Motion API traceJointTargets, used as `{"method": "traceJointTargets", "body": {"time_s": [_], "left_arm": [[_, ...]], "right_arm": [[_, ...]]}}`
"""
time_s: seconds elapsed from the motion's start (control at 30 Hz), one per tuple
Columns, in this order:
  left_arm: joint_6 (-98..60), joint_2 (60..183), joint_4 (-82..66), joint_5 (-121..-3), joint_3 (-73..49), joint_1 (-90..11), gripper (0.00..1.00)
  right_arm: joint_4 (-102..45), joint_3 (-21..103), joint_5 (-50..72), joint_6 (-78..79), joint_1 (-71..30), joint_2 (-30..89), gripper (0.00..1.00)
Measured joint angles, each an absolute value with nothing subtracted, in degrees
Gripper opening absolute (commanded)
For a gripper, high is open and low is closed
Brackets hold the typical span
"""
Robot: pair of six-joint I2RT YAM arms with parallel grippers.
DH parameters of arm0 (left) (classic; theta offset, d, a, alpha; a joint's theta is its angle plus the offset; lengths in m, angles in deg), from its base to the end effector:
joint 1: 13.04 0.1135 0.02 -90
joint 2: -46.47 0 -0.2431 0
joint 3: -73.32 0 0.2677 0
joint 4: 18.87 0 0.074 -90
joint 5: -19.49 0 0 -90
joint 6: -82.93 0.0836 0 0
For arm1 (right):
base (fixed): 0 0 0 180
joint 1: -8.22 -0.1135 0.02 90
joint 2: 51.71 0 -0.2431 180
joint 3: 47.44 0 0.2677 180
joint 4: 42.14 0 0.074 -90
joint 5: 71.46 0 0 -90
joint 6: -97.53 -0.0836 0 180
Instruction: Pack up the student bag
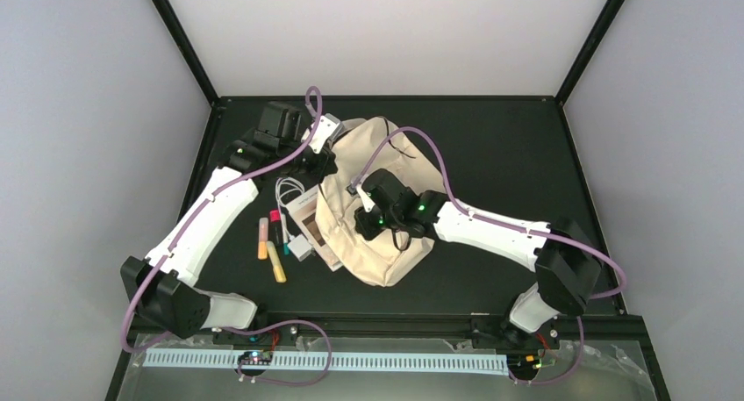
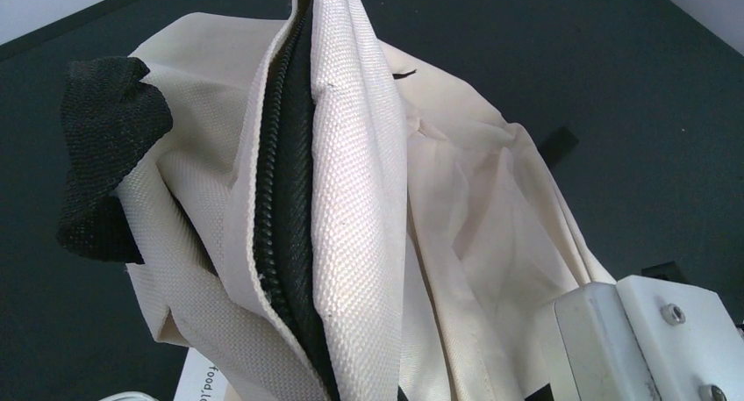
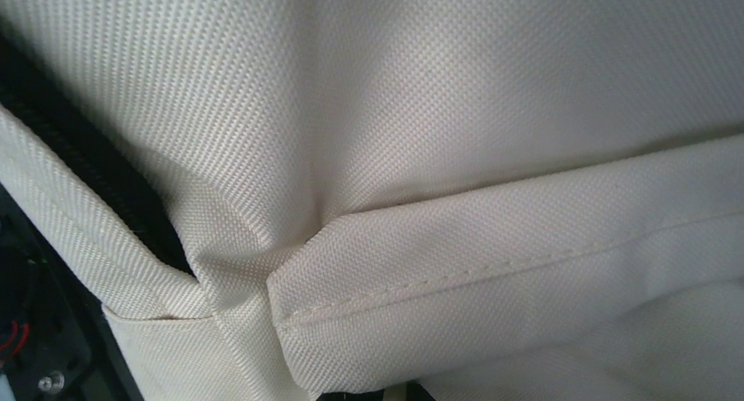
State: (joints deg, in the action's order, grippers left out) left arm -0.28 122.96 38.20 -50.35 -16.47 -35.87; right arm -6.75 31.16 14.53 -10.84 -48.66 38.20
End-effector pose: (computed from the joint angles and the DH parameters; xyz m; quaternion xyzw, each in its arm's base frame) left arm 0.2965 -0.1561 0.3060 0.2979 0.8579 -0.2133 0.3603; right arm 0.2082 0.3299 0.1896 -0.3185 0.8727 0.2508 0.2722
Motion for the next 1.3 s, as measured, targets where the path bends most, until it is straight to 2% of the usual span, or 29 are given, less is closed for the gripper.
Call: {"method": "traceJointTargets", "body": {"time_s": [0.07, 0.43, 0.63, 0.73, 1.0, 1.1, 1.3], "left_arm": [[-0.28, 122.94, 38.17, -50.32, -16.47, -35.87, 0.02], [-0.02, 122.7, 38.2, -50.13, -16.27, -35.87, 0.02], [0.26, 122.3, 38.22, -50.15, -16.16, -35.87, 0.01], [0.26, 122.22, 38.2, -50.17, -16.16, -35.87, 0.02], [0.39, 122.22, 38.17, -50.15, -15.84, -35.87, 0.02], [0.63, 122.22, 38.17, -50.11, -15.84, -35.87, 0.02], [0.9, 120.71, 38.11, -49.78, -14.98, -35.87, 0.02]], "right_arm": [[-6.84, 31.46, 14.77, -11.15, -48.66, 38.61, 0.02], [-6.79, 31.77, 15.9, -11.68, -48.66, 39.29, 0.01], [-6.2, 32.01, 16.3, -10.84, -48.8, 39.31, 0.23], [-5.42, 32.36, 18.7, -11.02, -50.04, 39.73, 0.24], [-1.53, 35.9, 32.91, -11.87, -55.68, 43.16, 0.19], [-0.89, 35.9, 35.47, -11.54, -55.57, 43.16, 0.02], [-0.74, 35.88, 37.89, -10.78, -55.46, 43.33, 0.01]]}}
